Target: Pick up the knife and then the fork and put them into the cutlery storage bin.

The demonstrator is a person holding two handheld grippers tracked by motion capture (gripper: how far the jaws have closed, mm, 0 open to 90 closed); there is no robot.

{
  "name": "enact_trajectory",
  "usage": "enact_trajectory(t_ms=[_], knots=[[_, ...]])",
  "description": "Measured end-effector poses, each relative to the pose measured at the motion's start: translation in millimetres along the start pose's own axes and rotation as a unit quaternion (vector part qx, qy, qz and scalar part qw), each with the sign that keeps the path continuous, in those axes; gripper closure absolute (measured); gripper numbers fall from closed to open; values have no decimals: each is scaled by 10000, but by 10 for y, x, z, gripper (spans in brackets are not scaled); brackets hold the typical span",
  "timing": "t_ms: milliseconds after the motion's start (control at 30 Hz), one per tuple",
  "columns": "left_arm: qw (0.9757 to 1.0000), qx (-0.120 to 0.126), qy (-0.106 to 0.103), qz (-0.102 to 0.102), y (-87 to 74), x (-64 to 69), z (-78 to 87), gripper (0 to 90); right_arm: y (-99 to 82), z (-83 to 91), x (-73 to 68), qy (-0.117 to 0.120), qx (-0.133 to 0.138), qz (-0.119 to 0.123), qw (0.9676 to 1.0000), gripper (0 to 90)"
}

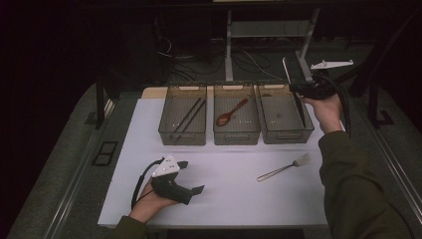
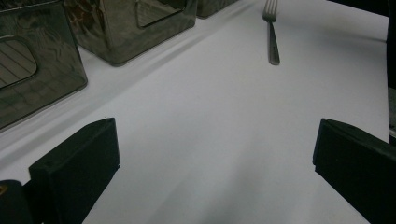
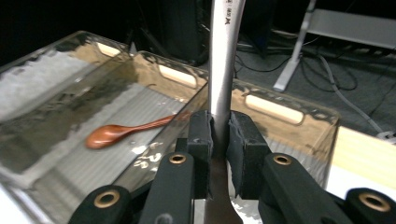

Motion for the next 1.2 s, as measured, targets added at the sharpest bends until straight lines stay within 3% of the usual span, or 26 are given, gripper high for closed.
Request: enact_trajectory(t_ms=[367, 633, 967, 1200], knots=[[10000, -21, -20, -23, 2, 9, -1, 0, -150, -229, 227, -129, -191, -51, 9997, 785], [10000, -25, -21, -11, -4, 17, -13, 0, -310, -371, 269, -151, -453, 20, 9989, 785], [10000, -41, -42, -7, -10, 20, -13, 0, -439, -517, 258, -165, -966, 229, 9949, 784], [10000, -59, -74, -14, -9, 32, -15, 0, -498, -601, 240, -222, -1318, 334, 9905, 783]])
Point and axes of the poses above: each handheld gripper's, and its own axes: z roughly backward along the jaws, y roughly out of its top, x roughly to its right, the point moved 4 cm from there along -z, roughly forward along the jaws, and after that the axes turned 11 degrees about -z, right-handed, at the moved point
